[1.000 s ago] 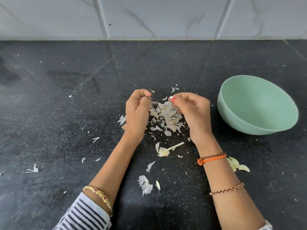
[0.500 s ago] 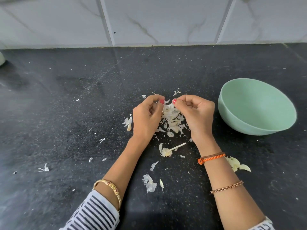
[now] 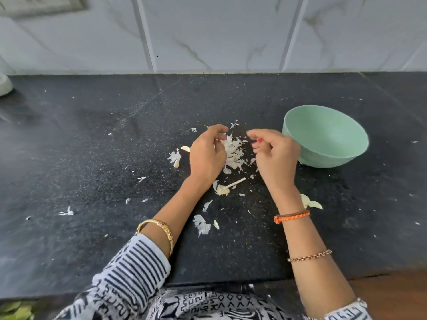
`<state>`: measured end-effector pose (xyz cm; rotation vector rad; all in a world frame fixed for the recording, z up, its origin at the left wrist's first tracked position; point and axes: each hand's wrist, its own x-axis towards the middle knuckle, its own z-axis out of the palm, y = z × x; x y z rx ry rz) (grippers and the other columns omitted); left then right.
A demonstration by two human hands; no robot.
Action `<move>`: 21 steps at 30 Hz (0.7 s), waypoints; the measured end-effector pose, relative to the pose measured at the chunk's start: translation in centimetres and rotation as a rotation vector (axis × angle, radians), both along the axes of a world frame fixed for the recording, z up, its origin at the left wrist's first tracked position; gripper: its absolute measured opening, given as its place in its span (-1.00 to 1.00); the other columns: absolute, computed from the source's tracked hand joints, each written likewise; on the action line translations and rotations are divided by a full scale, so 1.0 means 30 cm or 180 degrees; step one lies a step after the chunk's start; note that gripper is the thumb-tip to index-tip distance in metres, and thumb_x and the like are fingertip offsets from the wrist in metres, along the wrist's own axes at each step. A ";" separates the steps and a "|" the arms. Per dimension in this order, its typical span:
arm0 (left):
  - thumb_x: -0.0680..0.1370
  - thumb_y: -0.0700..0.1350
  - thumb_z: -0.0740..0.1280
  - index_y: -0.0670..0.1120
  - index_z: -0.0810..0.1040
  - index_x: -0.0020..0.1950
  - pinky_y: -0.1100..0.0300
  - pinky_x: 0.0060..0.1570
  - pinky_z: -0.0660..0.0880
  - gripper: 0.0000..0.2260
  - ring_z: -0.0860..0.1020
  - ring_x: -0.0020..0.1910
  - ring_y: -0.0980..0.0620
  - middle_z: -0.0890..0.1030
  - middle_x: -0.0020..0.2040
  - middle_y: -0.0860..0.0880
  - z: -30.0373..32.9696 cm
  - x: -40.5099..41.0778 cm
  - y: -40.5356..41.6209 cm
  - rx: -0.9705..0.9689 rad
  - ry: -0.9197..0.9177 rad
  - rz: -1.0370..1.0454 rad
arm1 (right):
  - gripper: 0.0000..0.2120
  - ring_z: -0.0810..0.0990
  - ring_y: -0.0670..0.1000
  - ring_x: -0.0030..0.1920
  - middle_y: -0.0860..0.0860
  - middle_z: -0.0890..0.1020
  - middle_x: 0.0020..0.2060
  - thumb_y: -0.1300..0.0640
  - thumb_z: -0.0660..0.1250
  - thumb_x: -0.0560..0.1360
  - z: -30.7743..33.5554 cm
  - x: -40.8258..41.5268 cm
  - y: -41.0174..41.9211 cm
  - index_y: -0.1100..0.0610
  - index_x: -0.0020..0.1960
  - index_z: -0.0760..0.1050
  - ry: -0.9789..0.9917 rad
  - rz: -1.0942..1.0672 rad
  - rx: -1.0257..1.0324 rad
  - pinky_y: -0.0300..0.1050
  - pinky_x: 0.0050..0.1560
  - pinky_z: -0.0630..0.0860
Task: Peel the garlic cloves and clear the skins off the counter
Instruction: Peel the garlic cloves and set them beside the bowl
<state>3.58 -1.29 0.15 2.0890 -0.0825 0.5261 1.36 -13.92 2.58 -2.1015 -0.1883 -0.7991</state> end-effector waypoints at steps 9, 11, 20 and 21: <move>0.49 -0.35 0.23 -0.19 0.57 0.12 0.15 -0.12 0.48 -0.75 0.58 -0.08 -0.06 0.65 -0.06 -0.09 -0.017 -0.034 0.006 0.0388 -0.0180 -0.0089 | -0.77 0.62 0.11 -0.23 0.06 0.68 -0.20 0.41 0.31 0.39 -0.097 -0.241 -0.144 0.20 -0.06 0.64 0.0031 -0.1026 -0.0602 -0.21 -0.20 0.39; 0.49 -0.34 0.23 -0.19 0.58 0.10 0.17 -0.09 0.42 -0.76 0.55 -0.03 -0.09 0.65 -0.06 -0.08 -0.022 -0.037 0.002 0.0557 -0.0174 -0.0121 | -0.78 0.61 0.16 -0.19 0.09 0.68 -0.16 0.42 0.32 0.38 -0.115 -0.258 -0.166 0.21 -0.07 0.64 0.0332 -0.1068 -0.0504 -0.19 -0.15 0.37; 0.47 -0.36 0.22 -0.19 0.59 0.05 0.32 -0.08 0.28 -0.76 0.52 -0.01 -0.10 0.64 -0.05 -0.07 -0.036 -0.059 0.007 0.0733 -0.0156 -0.0230 | -0.72 0.54 0.12 0.03 0.09 0.67 -0.09 0.42 0.27 0.40 -0.128 -0.285 -0.164 0.21 0.01 0.63 0.0796 -0.0883 -0.0532 -0.37 -0.07 0.22; 0.47 -0.36 0.22 -0.19 0.59 0.04 0.33 -0.07 0.28 -0.76 0.53 -0.01 -0.10 0.64 -0.06 -0.07 -0.034 -0.059 0.008 0.0667 -0.0147 -0.0223 | -0.70 0.53 0.11 0.04 0.09 0.67 -0.07 0.43 0.25 0.39 -0.122 -0.287 -0.163 0.21 0.03 0.62 0.0807 -0.0877 -0.0434 -0.33 -0.03 0.25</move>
